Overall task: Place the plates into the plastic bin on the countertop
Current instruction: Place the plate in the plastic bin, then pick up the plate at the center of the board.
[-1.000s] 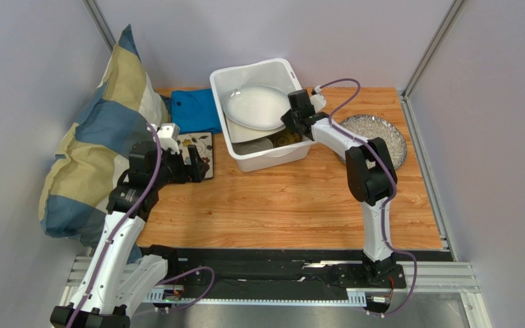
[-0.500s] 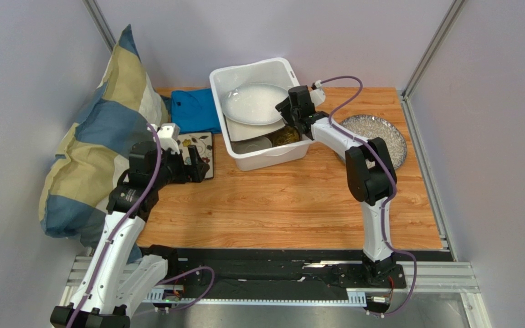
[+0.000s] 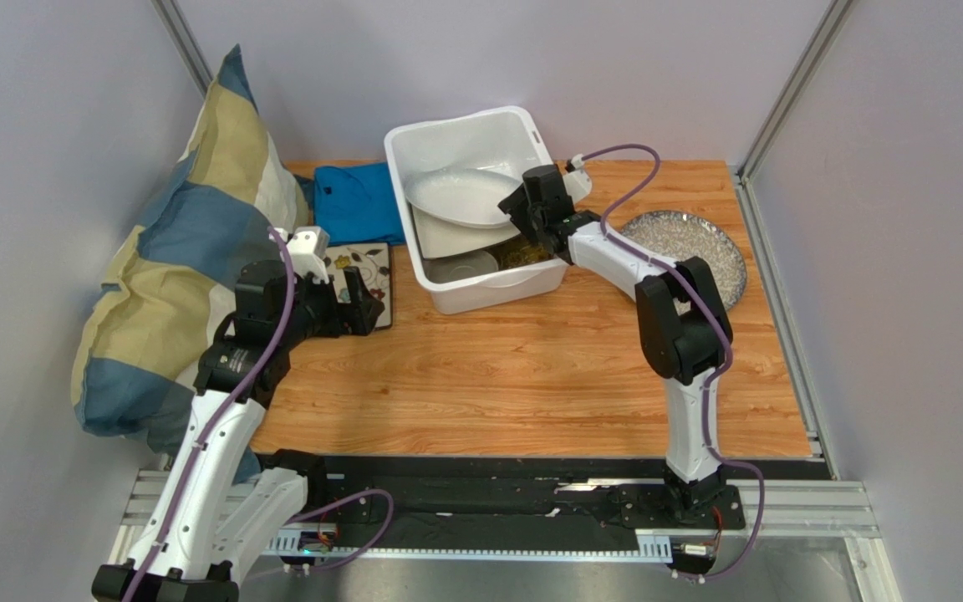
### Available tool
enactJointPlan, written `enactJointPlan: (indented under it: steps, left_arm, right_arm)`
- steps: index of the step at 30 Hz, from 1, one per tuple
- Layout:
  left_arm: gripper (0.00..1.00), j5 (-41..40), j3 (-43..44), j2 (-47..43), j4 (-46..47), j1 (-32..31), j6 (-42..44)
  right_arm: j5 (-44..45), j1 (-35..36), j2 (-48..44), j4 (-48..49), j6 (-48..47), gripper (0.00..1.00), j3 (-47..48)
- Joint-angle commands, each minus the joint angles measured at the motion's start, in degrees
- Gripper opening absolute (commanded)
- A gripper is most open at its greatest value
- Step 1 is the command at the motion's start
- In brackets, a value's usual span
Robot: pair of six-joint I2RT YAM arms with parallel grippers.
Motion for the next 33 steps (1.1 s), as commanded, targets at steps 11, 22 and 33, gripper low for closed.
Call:
enactJointPlan:
  steps: [11, 22, 33]
  left_arm:
    - [0.96, 0.4, -0.4, -1.2, 2.0, 0.4, -0.1]
    - [0.96, -0.8, -0.4, -1.6, 1.8, 0.4, 0.1]
    - [0.96, -1.1, -0.4, -1.1, 1.6, 0.4, 0.3]
  right_arm:
    - [3.1, 2.7, -15.8, 2.7, -1.7, 0.61, -8.5]
    - [3.8, 3.2, -30.5, 2.2, -6.1, 0.62, -21.0]
    - [-4.3, -8.9, -46.5, -0.3, -9.8, 0.66, -33.9]
